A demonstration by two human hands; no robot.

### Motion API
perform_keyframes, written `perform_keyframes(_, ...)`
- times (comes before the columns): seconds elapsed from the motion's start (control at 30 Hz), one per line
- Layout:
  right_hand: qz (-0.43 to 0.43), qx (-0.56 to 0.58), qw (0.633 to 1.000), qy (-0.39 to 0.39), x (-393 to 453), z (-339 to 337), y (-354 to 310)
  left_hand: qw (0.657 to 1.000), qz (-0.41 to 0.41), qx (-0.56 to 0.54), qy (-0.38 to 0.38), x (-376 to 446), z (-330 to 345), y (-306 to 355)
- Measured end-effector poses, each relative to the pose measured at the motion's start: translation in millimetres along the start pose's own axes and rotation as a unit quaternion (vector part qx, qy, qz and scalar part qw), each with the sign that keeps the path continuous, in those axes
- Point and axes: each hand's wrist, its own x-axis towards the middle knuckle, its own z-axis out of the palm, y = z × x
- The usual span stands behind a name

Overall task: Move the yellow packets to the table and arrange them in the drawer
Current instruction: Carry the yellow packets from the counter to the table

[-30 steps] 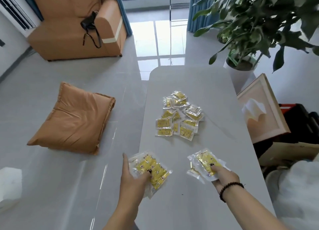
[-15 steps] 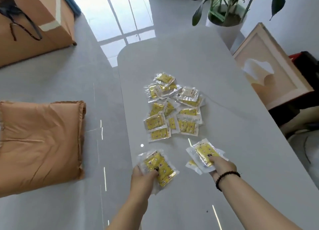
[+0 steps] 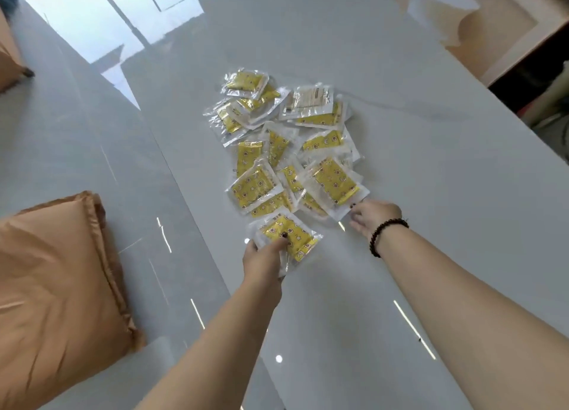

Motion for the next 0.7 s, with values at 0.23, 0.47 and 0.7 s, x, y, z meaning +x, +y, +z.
perform_keyframes(0.23,0.036,0.026,0.999,-0.007,-37,-41,20,0.997,0.061,0.045,-0.013,-2,33,18)
perform_keyframes(0.47,0.025,0.058,0.997,-0.054,-65,-80,30,0.991,0.068,0.112,0.013,-47,43,13)
perform_keyframes(0.7,-0.023,0.108,0.990,-0.089,-143,-154,11,0.994,0.067,0.029,-0.081,-155,47,-14)
